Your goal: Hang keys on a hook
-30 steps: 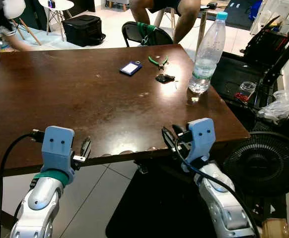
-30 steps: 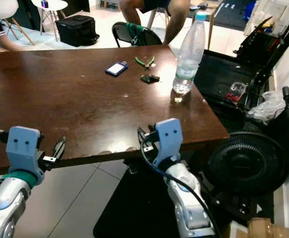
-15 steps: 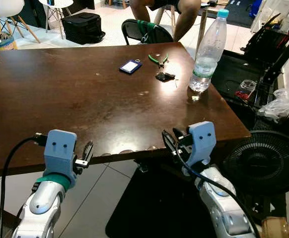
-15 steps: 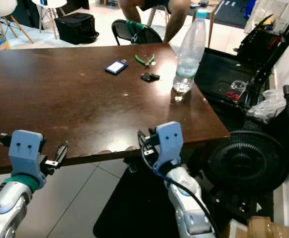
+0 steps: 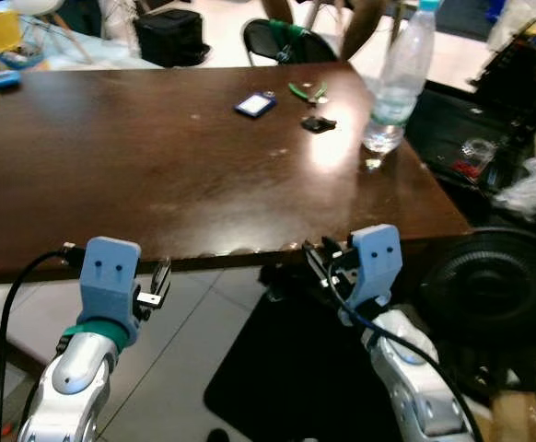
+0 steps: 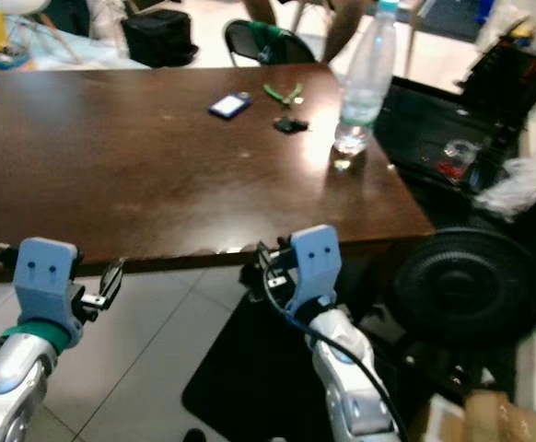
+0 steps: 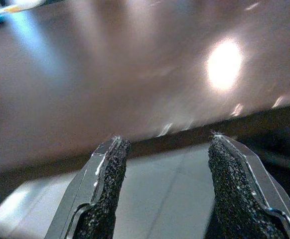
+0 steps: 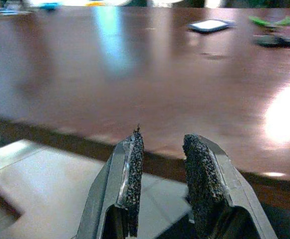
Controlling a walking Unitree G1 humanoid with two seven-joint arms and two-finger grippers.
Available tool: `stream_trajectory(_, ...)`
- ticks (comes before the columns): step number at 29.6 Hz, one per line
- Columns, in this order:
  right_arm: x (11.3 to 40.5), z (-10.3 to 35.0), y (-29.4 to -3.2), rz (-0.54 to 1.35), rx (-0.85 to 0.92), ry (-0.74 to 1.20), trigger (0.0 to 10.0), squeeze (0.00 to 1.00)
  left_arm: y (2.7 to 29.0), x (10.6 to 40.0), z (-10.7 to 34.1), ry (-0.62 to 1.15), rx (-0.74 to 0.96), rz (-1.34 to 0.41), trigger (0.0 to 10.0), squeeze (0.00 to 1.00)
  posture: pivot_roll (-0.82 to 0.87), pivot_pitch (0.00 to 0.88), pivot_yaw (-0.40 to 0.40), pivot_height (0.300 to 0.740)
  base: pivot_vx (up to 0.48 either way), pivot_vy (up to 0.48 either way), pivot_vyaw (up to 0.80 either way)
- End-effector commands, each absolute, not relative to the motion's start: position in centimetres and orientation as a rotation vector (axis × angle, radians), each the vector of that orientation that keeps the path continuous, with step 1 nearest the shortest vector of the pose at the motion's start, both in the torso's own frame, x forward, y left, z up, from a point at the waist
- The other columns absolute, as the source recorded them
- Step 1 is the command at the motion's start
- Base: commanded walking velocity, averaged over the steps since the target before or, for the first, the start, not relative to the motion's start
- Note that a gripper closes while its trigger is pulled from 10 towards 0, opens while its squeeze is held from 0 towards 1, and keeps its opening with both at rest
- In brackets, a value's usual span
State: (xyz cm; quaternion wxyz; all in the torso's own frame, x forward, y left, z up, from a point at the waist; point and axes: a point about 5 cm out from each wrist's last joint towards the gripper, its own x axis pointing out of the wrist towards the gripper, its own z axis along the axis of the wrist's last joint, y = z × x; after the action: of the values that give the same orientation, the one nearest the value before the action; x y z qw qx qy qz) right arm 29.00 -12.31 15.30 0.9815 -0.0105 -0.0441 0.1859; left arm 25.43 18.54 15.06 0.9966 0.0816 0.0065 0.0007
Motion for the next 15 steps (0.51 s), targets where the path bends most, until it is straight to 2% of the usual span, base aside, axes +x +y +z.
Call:
stream_trajectory(1,28.76,14.87,-12.51,0.367,-0.012,-0.071,10.0,0.0,18.56,25.26,14.53,0.037,0.165,0.002,10.0,0.0,-0.09,0.057,0.079,0.74,-0.458,0.0,0.0)
stream_trajectory(11,28.83,14.79,-12.48,0.366,-0.013,-0.071,10.0,0.0,18.59,25.36,14.45,0.037,0.17,0.002,10.0,0.0,-0.09,0.049,0.08,0.74,-0.452,0.0,0.0)
stream_trajectory(15,28.88,14.76,-12.47,0.366,-0.013,-0.07,10.0,0.0,18.61,25.4,14.45,0.035,0.169,0.003,10.0,0.0,-0.09,0.045,0.08,0.74,-0.273,0.0,0.0)
